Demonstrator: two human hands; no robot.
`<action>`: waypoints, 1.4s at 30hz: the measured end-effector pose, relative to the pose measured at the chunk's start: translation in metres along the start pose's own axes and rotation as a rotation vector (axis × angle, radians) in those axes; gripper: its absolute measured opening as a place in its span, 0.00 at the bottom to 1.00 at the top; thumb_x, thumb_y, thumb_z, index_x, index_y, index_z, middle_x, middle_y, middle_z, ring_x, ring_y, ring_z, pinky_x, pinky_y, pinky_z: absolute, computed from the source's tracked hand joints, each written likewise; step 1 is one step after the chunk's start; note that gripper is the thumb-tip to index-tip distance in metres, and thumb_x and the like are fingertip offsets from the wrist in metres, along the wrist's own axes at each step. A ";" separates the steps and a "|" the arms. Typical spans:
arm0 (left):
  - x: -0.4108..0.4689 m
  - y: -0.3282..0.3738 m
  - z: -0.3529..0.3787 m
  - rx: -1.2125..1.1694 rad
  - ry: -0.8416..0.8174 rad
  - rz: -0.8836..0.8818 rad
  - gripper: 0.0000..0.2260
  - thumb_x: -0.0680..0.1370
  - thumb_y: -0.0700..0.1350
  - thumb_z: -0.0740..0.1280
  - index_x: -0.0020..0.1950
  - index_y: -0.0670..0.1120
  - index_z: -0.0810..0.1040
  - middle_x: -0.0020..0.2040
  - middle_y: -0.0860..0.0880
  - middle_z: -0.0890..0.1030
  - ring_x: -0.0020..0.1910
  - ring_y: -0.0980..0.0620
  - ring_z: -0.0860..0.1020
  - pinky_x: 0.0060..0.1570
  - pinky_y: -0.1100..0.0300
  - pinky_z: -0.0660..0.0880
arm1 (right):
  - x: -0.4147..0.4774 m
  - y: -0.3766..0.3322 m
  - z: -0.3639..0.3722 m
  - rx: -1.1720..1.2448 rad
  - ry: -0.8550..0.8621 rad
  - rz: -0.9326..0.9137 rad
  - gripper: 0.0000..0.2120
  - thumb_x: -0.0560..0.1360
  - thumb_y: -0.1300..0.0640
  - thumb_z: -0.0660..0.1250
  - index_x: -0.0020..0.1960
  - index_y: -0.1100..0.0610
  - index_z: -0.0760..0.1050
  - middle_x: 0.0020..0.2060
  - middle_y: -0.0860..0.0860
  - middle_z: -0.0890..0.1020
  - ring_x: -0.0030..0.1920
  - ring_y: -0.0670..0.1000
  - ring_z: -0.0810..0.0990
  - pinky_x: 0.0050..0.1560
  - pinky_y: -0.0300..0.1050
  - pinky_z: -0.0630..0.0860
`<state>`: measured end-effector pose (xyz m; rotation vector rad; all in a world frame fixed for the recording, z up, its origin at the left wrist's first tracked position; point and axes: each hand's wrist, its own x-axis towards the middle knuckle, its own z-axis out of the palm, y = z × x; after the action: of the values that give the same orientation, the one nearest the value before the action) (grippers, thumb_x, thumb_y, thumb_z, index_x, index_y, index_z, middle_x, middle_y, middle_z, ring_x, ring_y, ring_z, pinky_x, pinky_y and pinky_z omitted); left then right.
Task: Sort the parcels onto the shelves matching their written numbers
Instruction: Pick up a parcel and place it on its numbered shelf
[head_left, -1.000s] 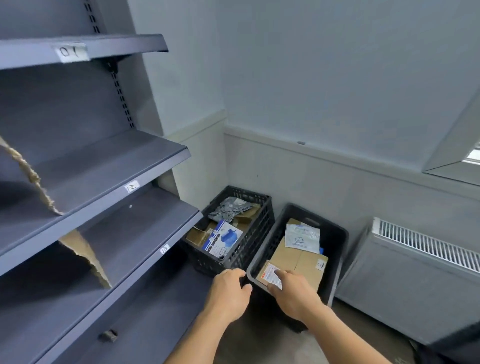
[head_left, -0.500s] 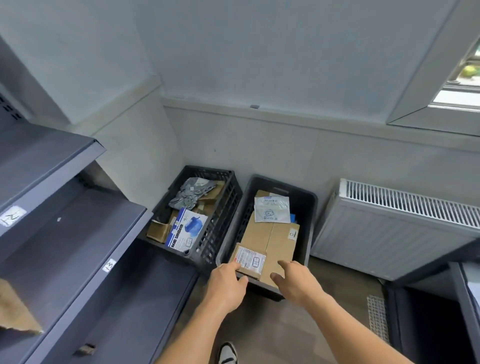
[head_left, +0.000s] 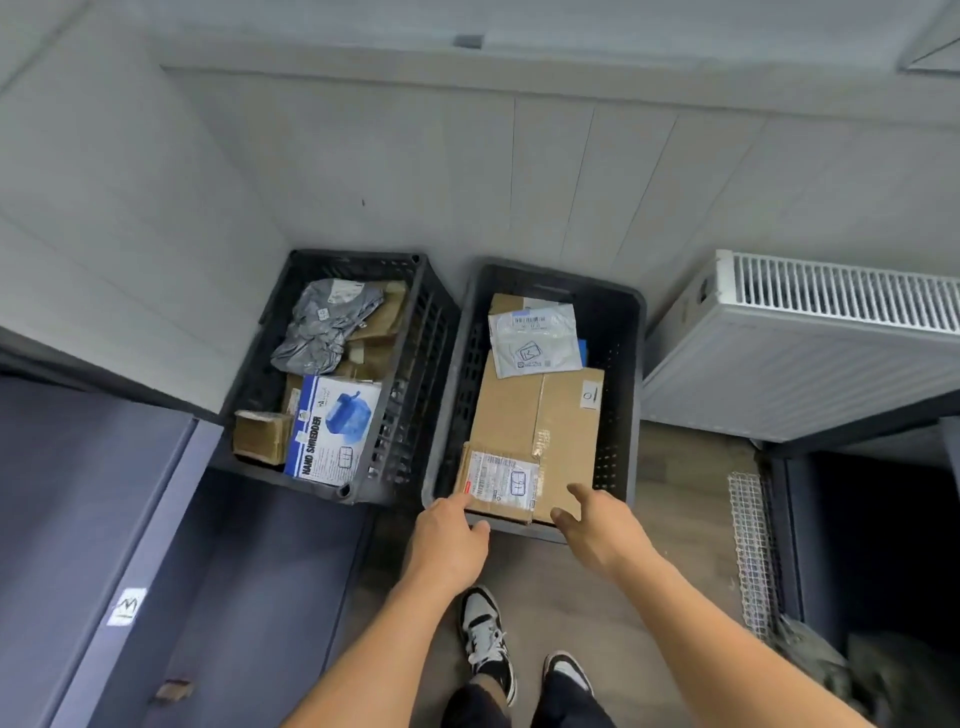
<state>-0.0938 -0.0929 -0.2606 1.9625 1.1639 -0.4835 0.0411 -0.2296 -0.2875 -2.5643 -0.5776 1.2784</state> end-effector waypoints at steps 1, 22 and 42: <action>0.011 -0.002 0.003 0.005 -0.012 -0.009 0.20 0.81 0.47 0.64 0.74 0.49 0.71 0.68 0.48 0.75 0.64 0.47 0.75 0.64 0.53 0.73 | 0.009 0.002 0.003 0.013 -0.007 0.014 0.27 0.83 0.46 0.60 0.78 0.55 0.62 0.72 0.56 0.72 0.71 0.59 0.70 0.67 0.50 0.70; 0.169 -0.046 0.092 0.023 0.051 -0.194 0.21 0.77 0.43 0.68 0.69 0.47 0.69 0.64 0.46 0.78 0.63 0.44 0.76 0.61 0.52 0.72 | 0.145 0.029 0.089 0.293 -0.177 0.083 0.22 0.79 0.47 0.67 0.70 0.52 0.69 0.64 0.52 0.80 0.62 0.56 0.78 0.55 0.47 0.73; 0.088 0.022 0.053 -0.161 0.153 -0.145 0.18 0.75 0.43 0.72 0.64 0.52 0.73 0.59 0.53 0.81 0.56 0.50 0.79 0.53 0.57 0.75 | 0.079 0.023 0.002 0.422 -0.053 -0.121 0.19 0.79 0.55 0.67 0.69 0.47 0.71 0.52 0.40 0.78 0.47 0.42 0.76 0.44 0.35 0.69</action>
<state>-0.0265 -0.0910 -0.3417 1.8092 1.4043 -0.3070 0.0880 -0.2155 -0.3534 -2.1261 -0.4113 1.2718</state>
